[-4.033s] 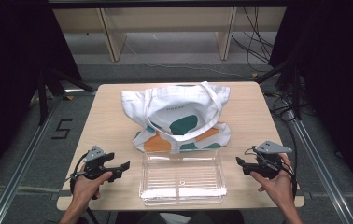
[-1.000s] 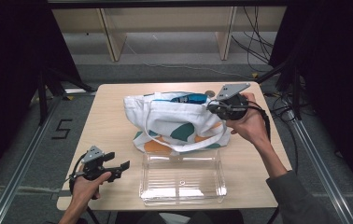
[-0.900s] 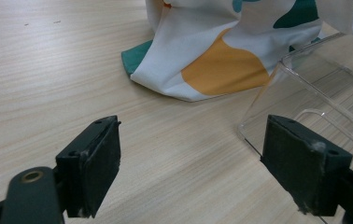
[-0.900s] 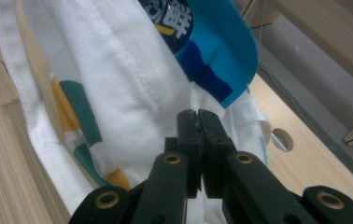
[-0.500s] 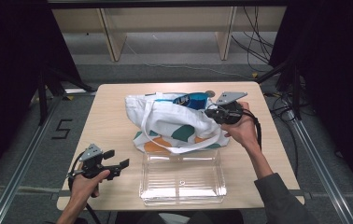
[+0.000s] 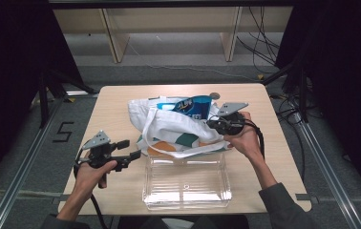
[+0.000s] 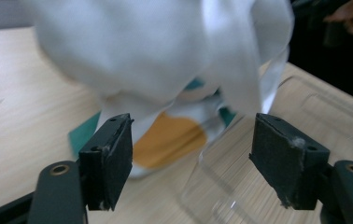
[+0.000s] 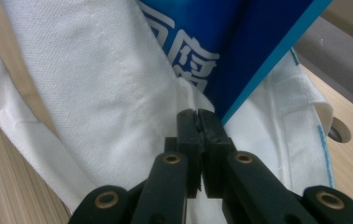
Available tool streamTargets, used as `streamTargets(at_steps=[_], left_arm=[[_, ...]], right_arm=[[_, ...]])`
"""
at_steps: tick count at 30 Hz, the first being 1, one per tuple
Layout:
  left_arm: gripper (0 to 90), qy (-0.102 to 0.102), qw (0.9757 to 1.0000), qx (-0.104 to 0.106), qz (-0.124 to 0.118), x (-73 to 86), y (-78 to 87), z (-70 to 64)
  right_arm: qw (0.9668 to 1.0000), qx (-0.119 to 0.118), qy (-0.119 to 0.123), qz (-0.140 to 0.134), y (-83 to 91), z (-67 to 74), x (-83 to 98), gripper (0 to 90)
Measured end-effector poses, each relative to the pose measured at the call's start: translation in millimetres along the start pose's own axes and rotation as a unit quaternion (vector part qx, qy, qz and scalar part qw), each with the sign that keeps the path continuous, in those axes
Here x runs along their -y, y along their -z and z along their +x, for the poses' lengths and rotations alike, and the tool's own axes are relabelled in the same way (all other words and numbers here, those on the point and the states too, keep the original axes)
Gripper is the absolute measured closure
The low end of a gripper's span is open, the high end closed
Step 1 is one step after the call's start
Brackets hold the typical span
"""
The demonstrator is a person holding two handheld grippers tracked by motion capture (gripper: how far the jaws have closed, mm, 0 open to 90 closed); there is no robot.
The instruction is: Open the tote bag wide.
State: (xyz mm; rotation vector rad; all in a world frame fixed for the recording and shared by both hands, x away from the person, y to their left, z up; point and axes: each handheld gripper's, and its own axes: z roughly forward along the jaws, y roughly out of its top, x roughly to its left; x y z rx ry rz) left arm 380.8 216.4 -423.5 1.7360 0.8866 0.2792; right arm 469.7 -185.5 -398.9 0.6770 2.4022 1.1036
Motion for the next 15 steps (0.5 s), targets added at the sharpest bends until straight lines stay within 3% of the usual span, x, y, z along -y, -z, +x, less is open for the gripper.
streamTargets(at_steps=[1,5,7,8,13,15], left_arm=[[31.7,0.000,1.0000,0.000,0.000,0.0,0.0,0.0],[36.3,-0.002,0.9998,0.018,0.001,-37.0,-13.2,1.2],[39.0,0.000,0.9997,0.022,0.001,-42.9,-16.4,2.6],[41.4,0.008,0.9991,0.041,-0.001,-53.8,-22.4,5.0],[53.6,0.005,0.9985,0.054,-0.002,-68.4,-30.3,7.2],[63.5,0.000,0.9983,0.058,0.000,-71.4,-31.4,7.2]], right_arm=[[1.0000,0.000,0.000,0.000,0.0,0.0,0.0,89.1],[1.0000,-0.003,-0.006,-0.004,-1.5,0.6,1.4,89.1],[1.0000,-0.003,-0.007,-0.005,-1.5,0.5,1.3,89.1],[0.9999,-0.005,-0.008,-0.006,-0.6,0.7,0.9,89.1],[0.9999,-0.006,-0.007,-0.011,1.9,1.0,0.0,89.1],[0.9999,-0.011,-0.005,-0.011,2.6,1.1,-0.6,89.1]])
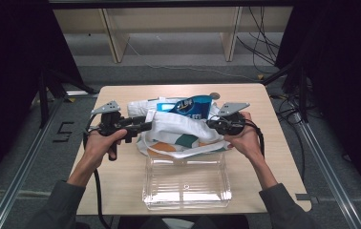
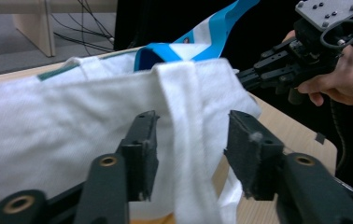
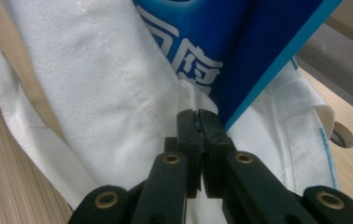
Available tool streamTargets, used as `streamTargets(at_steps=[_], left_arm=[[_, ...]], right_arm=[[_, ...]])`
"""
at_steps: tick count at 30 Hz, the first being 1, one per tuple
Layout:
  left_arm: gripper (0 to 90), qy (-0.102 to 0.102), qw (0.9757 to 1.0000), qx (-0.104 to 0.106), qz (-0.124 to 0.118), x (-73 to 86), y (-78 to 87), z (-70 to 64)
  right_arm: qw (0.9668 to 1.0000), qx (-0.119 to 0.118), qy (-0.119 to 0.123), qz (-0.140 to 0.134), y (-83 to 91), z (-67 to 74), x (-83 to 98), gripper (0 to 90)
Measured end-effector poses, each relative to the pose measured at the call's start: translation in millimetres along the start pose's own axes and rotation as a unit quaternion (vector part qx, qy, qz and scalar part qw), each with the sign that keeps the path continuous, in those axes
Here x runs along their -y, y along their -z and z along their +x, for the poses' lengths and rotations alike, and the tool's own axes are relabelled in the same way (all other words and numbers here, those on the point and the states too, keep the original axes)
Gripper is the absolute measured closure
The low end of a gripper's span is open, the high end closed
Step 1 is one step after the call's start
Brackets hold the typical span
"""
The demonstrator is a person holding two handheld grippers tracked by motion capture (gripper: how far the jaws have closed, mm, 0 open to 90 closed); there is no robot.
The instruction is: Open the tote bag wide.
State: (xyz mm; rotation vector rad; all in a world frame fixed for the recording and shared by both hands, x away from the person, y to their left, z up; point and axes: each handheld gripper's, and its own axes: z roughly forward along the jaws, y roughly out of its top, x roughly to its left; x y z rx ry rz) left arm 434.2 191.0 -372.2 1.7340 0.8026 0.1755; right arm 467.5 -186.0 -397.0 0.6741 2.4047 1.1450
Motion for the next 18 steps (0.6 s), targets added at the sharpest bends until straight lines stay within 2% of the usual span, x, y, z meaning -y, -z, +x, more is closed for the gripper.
streamTargets(at_steps=[1,2,3,6,8,9,10,11,12,15,18], left_arm=[[63.5,0.000,1.0000,0.002,0.005,-0.6,-0.4,0.1],[71.1,0.000,1.0000,0.003,0.008,-0.3,-0.8,0.0],[71.1,-0.001,0.9999,0.002,0.011,0.2,-0.8,0.1],[79.7,-0.003,0.9999,-0.004,0.013,4.4,-1.1,1.8],[83.2,-0.006,0.9998,-0.001,0.019,7.6,-2.1,2.5],[83.8,-0.023,0.9993,-0.014,0.026,11.6,-3.6,2.8],[84.1,-0.023,0.9993,-0.014,0.026,11.6,-3.6,2.8],[84.1,-0.036,0.9984,-0.027,0.035,14.1,-4.5,3.6],[84.7,-0.041,0.9979,-0.033,0.037,16.3,-5.3,5.3],[84.9,-0.052,0.9956,-0.059,0.049,24.4,-12.1,11.9],[84.9,-0.050,0.9957,-0.061,0.049,29.8,-17.7,15.6]], right_arm=[[1.0000,-0.001,0.000,0.001,0.2,0.0,-0.1,89.1],[1.0000,0.000,-0.001,0.000,-0.2,0.1,0.0,89.1],[1.0000,0.000,-0.001,0.000,-0.2,0.1,0.0,89.1],[1.0000,0.003,0.002,-0.003,-0.9,0.5,-0.2,89.1],[0.9999,0.001,0.010,-0.004,-0.9,0.8,-1.3,89.0],[1.0000,0.005,0.006,-0.004,-0.9,2.2,-2.0,89.0],[1.0000,0.005,0.006,-0.004,-0.9,2.2,-2.0,89.0],[1.0000,0.005,0.003,-0.006,-1.3,2.9,-2.2,89.0],[1.0000,0.005,-0.001,-0.006,-2.4,3.3,-2.4,88.9],[0.9999,0.007,0.000,-0.009,-5.5,3.4,-2.5,88.9],[0.9999,0.002,0.009,-0.006,-9.0,3.7,-2.9,88.9]])
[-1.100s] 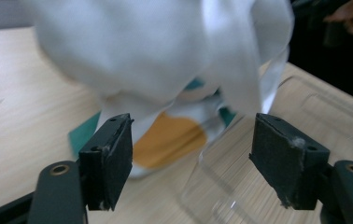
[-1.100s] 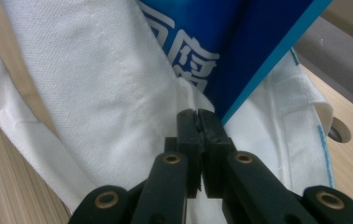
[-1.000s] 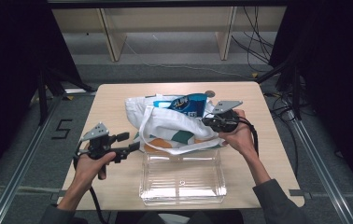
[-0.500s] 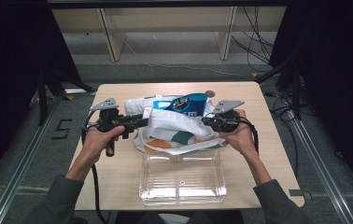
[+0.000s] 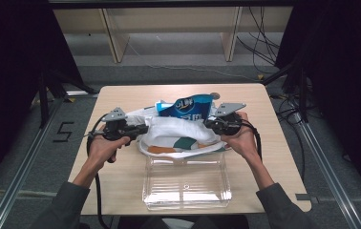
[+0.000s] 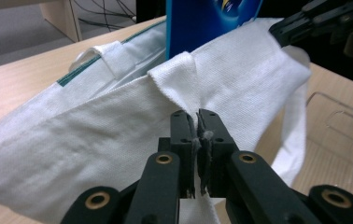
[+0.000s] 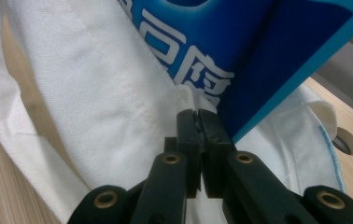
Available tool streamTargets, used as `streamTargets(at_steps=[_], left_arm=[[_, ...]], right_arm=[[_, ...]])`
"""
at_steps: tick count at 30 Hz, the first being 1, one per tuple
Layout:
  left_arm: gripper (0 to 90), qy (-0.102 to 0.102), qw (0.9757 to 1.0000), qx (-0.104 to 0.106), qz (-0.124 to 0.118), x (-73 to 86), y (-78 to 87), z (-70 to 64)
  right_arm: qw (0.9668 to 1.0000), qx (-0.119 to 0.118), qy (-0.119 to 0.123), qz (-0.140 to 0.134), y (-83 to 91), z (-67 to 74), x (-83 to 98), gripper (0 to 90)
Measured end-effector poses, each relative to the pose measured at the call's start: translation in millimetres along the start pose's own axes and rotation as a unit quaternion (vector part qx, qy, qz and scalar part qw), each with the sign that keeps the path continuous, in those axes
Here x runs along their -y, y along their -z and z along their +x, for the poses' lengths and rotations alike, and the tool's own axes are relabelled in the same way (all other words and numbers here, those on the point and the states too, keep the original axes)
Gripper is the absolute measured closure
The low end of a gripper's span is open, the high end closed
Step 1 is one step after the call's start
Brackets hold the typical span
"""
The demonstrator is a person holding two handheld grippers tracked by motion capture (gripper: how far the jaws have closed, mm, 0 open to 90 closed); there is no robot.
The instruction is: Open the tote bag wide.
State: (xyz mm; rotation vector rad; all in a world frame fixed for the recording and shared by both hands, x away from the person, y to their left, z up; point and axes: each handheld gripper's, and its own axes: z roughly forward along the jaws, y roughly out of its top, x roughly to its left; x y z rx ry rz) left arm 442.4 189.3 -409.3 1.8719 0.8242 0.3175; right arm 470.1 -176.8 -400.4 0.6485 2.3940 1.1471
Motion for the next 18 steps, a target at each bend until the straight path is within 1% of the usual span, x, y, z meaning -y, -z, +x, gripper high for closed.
streamTargets(at_steps=[1,2,3,4,5,6,7,8,9,10,11,12,13,14,15,16,17,18], left_arm=[[84.9,-0.003,1.0000,-0.007,0.004,3.3,-4.1,1.7],[85.0,-0.006,0.9999,-0.012,0.011,9.7,-12.0,4.8],[85.0,-0.006,0.9998,-0.014,0.015,14.0,-16.5,6.5],[85.0,-0.006,0.9998,-0.014,0.015,14.0,-16.5,6.5],[85.1,-0.001,0.9996,-0.015,0.023,22.7,-26.4,9.0],[85.2,-0.001,0.9996,-0.015,0.023,22.7,-26.4,9.0],[85.3,0.004,0.9996,-0.013,0.023,27.9,-32.1,10.4],[85.3,0.004,0.9996,-0.010,0.027,31.0,-35.2,11.8],[85.3,0.002,0.9994,-0.012,0.031,34.9,-40.0,12.6],[85.4,0.000,0.9992,-0.012,0.039,39.4,-44.9,14.1],[85.5,0.003,0.9986,-0.011,0.052,45.2,-49.8,16.9],[85.5,0.003,0.9986,-0.011,0.052,45.2,-49.8,16.9],[85.5,0.014,0.9981,-0.005,0.060,52.5,-55.7,20.2],[85.5,0.014,0.9981,-0.005,0.060,52.5,-55.7,20.2],[85.5,0.014,0.9966,-0.002,0.081,57.0,-57.4,22.5],[85.4,0.013,0.9966,-0.002,0.081,58.9,-58.3,23.1],[85.4,0.009,0.9961,-0.004,0.087,60.3,-58.0,23.4],[85.4,0.009,0.9961,-0.004,0.087,60.3,-58.0,23.4]], right_arm=[[1.0000,0.002,-0.001,0.005,-1.0,0.6,0.2,88.9],[0.9999,0.000,-0.006,0.014,-3.8,1.2,2.0,88.9],[0.9999,0.002,-0.005,0.014,-4.9,0.9,3.0,88.9],[0.9999,0.002,-0.005,0.014,-4.9,0.9,3.0,88.9],[0.9996,-0.005,-0.006,0.027,-8.1,-0.1,6.8,88.9],[0.9996,-0.005,-0.006,0.027,-8.1,-0.1,6.8,88.9],[0.9993,-0.012,-0.008,0.035,-13.2,-1.0,11.1,88.9],[0.9991,-0.012,-0.011,0.040,-15.3,-1.6,12.9,88.9],[0.9991,-0.012,-0.011,0.040,-15.3,-1.6,12.9,88.9],[0.9990,-0.013,-0.010,0.043,-18.7,-2.8,15.6,88.9],[0.9983,-0.022,-0.011,0.053,-24.3,-5.1,21.1,88.9],[0.9976,-0.026,-0.015,0.062,-25.3,-5.0,22.4,88.9],[0.9971,-0.031,-0.027,0.064,-28.7,-2.8,25.1,88.9],[0.9973,-0.029,-0.021,0.064,-30.2,-4.2,26.2,88.9],[0.9968,-0.032,-0.021,0.070,-32.4,-3.2,27.5,88.9],[0.9960,-0.036,-0.024,0.078,-32.9,-2.4,27.8,88.9],[0.9961,-0.038,-0.030,0.074,-34.9,-0.8,28.8,88.9],[0.9961,-0.038,-0.030,0.074,-34.9,-0.8,28.8,88.9]])
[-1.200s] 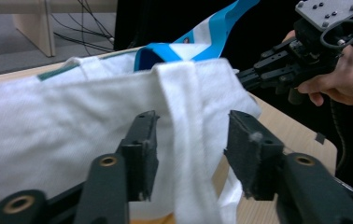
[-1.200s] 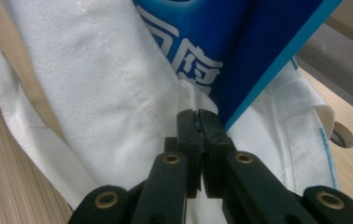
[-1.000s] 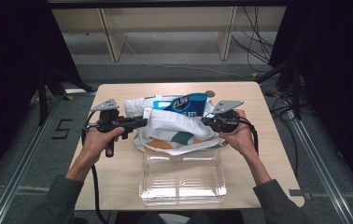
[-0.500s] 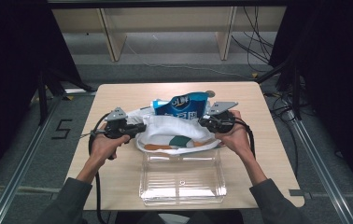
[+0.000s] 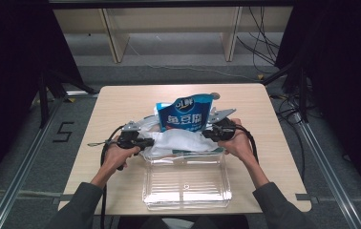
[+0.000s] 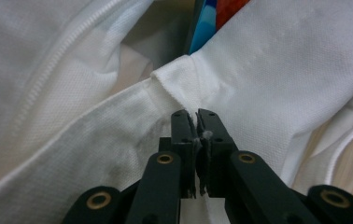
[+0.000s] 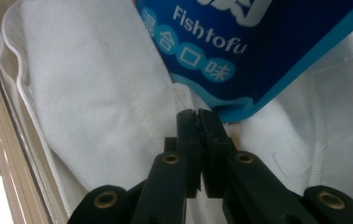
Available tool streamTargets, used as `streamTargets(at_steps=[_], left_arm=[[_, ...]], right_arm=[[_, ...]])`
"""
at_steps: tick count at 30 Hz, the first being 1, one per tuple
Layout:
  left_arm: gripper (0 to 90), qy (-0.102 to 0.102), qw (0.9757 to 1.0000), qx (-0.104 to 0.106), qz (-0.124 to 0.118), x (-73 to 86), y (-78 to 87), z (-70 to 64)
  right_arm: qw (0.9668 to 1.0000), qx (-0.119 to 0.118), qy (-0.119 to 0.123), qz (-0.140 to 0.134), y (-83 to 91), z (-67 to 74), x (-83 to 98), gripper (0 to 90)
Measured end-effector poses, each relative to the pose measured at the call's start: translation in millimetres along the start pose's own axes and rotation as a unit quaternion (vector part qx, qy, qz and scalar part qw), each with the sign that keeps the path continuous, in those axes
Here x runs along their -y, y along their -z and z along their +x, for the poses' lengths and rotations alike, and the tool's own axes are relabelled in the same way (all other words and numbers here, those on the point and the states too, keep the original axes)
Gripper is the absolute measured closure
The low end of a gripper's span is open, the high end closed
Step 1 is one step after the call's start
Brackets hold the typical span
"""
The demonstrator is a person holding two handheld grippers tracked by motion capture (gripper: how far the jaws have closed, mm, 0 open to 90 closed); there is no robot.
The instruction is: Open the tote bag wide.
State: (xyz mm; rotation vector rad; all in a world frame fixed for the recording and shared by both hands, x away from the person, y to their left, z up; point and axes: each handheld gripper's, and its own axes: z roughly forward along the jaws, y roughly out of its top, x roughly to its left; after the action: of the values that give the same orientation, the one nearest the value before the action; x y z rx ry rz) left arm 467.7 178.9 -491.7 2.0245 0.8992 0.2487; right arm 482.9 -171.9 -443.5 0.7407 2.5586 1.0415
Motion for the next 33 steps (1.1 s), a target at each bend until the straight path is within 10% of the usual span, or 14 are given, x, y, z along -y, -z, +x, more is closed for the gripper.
streamTargets(at_steps=[9,14,23,29,33], left_arm=[[84.3,-0.004,1.0000,-0.003,0.002,5.1,-3.2,-4.2],[62.7,0.005,0.9998,-0.006,-0.020,-1.0,7.7,-4.0],[45.3,0.004,0.9955,-0.018,-0.092,-42.4,64.1,-4.0],[44.5,0.009,0.9941,-0.061,-0.089,-55.6,61.2,13.0],[42.0,0.012,0.9983,-0.051,-0.026,-60.2,35.3,36.0]], right_arm=[[0.9994,-0.015,-0.005,0.030,-13.8,1.4,8.6,88.7],[0.9996,-0.020,-0.017,0.013,-10.3,-1.8,8.4,84.2],[0.9957,0.016,-0.064,-0.066,50.4,-23.4,6.0,65.5],[0.9960,0.034,-0.071,-0.042,53.0,-27.0,14.5,64.8],[0.9967,0.037,-0.067,-0.028,49.4,-23.8,15.6,62.9]])
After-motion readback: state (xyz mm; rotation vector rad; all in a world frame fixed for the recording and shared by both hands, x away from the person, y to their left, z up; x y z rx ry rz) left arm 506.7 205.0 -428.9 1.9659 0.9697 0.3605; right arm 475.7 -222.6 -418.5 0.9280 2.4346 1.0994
